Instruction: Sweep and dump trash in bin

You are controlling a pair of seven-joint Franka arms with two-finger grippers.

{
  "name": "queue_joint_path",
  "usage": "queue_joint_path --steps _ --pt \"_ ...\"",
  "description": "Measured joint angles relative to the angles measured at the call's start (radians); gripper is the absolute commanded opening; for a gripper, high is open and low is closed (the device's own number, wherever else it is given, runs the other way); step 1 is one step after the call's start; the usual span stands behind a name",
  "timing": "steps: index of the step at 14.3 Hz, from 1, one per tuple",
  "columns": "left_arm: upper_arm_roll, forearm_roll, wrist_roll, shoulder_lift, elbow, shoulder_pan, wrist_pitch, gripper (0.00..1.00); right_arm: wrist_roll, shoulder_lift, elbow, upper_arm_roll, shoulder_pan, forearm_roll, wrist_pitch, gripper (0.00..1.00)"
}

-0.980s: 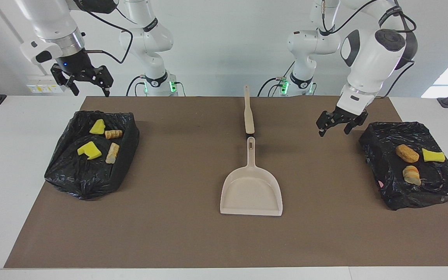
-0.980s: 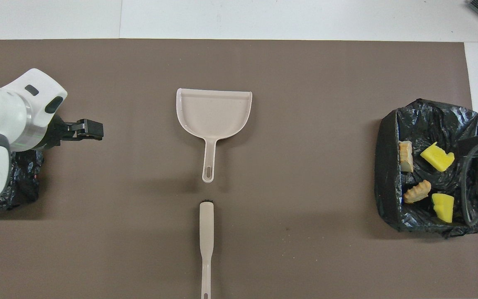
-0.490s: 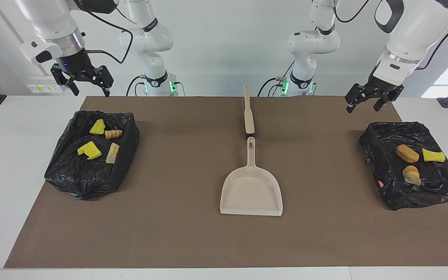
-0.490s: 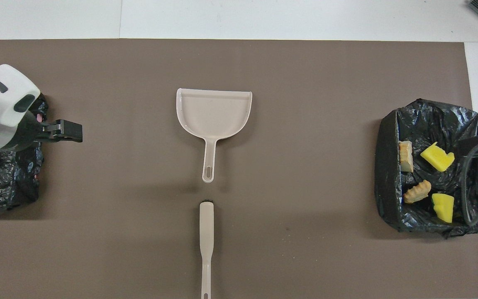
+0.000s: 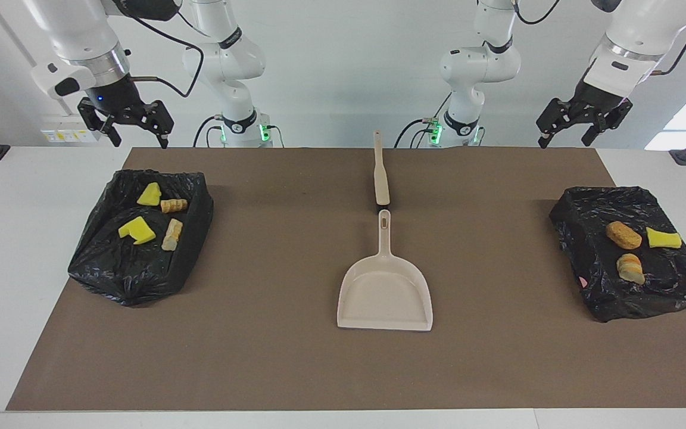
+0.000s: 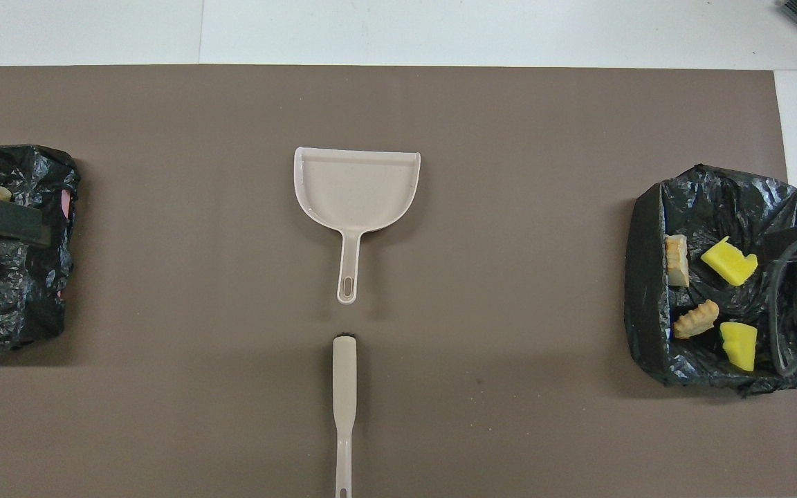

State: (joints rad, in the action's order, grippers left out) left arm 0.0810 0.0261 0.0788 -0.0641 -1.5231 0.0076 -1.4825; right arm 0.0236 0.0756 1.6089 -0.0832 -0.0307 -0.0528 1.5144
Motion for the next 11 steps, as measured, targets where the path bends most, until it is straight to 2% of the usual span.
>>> queue_joint_path --steps 11 --pt "-0.006 0.000 -0.044 -0.034 -0.035 0.000 0.015 1.00 0.000 0.000 0.000 0.000 0.000 0.000 0.000 1.00"
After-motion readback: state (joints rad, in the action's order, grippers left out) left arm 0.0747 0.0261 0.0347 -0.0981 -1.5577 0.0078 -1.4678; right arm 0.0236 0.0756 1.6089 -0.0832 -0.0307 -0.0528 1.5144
